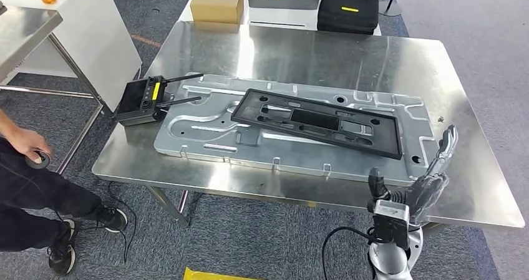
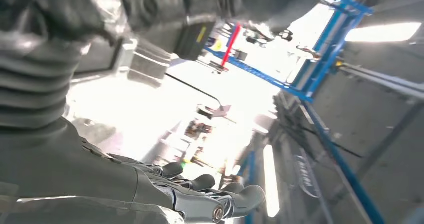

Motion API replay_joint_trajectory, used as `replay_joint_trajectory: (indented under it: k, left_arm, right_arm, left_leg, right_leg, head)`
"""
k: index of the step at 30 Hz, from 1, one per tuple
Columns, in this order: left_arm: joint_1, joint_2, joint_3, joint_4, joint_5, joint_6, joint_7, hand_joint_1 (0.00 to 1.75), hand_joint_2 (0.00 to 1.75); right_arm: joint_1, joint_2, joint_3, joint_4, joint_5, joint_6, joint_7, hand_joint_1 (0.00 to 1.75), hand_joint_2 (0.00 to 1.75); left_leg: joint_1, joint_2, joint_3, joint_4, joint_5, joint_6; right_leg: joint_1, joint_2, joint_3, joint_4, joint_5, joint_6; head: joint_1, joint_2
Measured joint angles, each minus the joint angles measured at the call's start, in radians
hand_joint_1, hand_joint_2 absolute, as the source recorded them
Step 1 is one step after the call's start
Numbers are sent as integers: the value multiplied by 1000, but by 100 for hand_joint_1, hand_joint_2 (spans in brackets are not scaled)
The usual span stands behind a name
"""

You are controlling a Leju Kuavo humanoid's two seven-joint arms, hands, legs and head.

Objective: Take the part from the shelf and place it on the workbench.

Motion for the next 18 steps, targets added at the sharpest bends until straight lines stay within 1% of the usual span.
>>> replay_joint_trajectory:
  k: [1, 2, 3, 4, 5, 7, 8, 9, 11, 12, 13, 14, 15, 16, 17, 18]
  left_arm:
    - [0, 0, -1, 0, 0, 0, 0, 0, 0]
    - [-1, 1, -3, 0, 0, -1, 1, 0, 0]
    - [-2, 1, -4, 0, 0, -1, 1, 0, 0]
    - [-2, 2, -6, 0, 0, -2, 1, 0, 0]
    - [-3, 2, -8, 0, 0, -2, 1, 0, 0]
    - [-4, 3, -13, 0, 0, -2, 1, 0, 0]
    - [-5, 4, -16, 0, 0, -2, 1, 0, 0]
    - [-5, 4, -18, 0, 0, -2, 1, 0, 0]
    - [-5, 5, -20, 0, 0, -2, 0, 0, 0]
    - [-5, 5, -20, 0, 0, -2, 0, 0, 0]
    - [-5, 5, -20, 0, 0, -2, 1, 0, 0]
    - [-5, 6, -21, 0, 0, -2, 2, 0, 0]
    - [-5, 6, -21, 0, 0, -2, 4, 0, 0]
    - [-5, 6, -21, 0, 0, -2, 5, 0, 0]
    - [-5, 6, -21, 0, 0, -2, 6, 0, 0]
    - [-5, 5, -21, 0, 0, -2, 7, 0, 0]
  right_arm:
    - [0, 0, 0, 1, 0, -1, -7, 0, 44]
    - [0, 0, 0, 2, 3, -3, -10, 0, 44]
    - [1, 0, -1, 3, 9, -4, -13, 0, 87]
    - [3, 0, -2, 5, 20, -5, -17, 0, 131]
    - [5, 0, -4, 7, 39, -6, -24, 0, 175]
    - [10, 4, -14, 9, 95, -6, -42, 0, 175]
    - [11, 7, -19, 9, 124, -6, -51, 0, 175]
    - [13, 10, -24, 10, 145, -6, -56, 0, 175]
    - [19, 13, -31, 12, 161, -6, -55, 0, 175]
    - [23, 13, -33, 13, 164, -6, -51, 0, 175]
    - [27, 13, -34, 16, 166, -6, -46, 0, 175]
    - [29, 13, -35, 18, 167, -6, -41, 0, 175]
    - [31, 13, -35, 20, 166, -6, -37, 0, 175]
    - [32, 13, -35, 22, 163, -6, -35, 0, 175]
    - [32, 13, -35, 23, 158, -6, -33, 0, 175]
    - [33, 13, -35, 23, 152, -6, -32, 0, 175]
  left_leg:
    - [1, -1, 1, 3, -7, -6]
    - [0, -1, 1, 9, -14, -14]
    - [-1, -1, -1, 12, -20, -20]
    - [-2, -1, -3, 13, -24, -26]
    - [-2, -1, -3, 14, -26, -31]
    - [-1, 0, -1, 20, -38, -41]
    - [-1, 1, -8, 43, -55, -46]
    - [-1, 1, -27, 88, -83, -50]
    - [-1, 1, -95, 227, -148, -54]
    - [-2, 1, -126, 286, -167, -54]
    - [-2, 1, -142, 313, -165, -53]
    - [-3, 1, -139, 300, -142, -51]
    - [-3, 1, -120, 249, -103, -48]
    - [-3, 1, -93, 178, -62, -45]
    - [-3, 1, -71, 113, -30, -42]
    - [-3, 0, -57, 67, -10, -38]
  right_leg:
    - [-1, -1, 33, -64, 26, 0]
    - [1, -2, 62, -120, 40, -3]
    - [2, -1, 79, -155, 42, -8]
    - [5, 0, 84, -163, 32, -16]
    - [6, 1, 84, -166, 29, -25]
    - [3, 0, 86, -167, 26, -40]
    - [3, -1, 89, -171, 25, -46]
    - [3, -2, 92, -174, 25, -52]
    - [8, -6, 93, -174, 22, -58]
    - [11, -6, 93, -174, 21, -60]
    - [13, -7, 94, -174, 21, -60]
    - [15, -6, 95, -173, 21, -60]
    - [16, -5, 95, -172, 21, -60]
    - [17, -4, 95, -171, 21, -60]
    - [19, -3, 94, -167, 22, -58]
    - [21, -2, 91, -165, 24, -55]
  head:
    - [0, 0]
    - [1, 0]
    - [1, 0]
    - [1, 0]
    - [2, 0]
    - [2, 0]
    - [1, 0]
    - [1, 0]
    - [1, 0]
    - [1, 0]
    - [1, 0]
    - [1, 0]
    - [1, 0]
    - [1, 0]
    - [1, 0]
    - [2, 0]
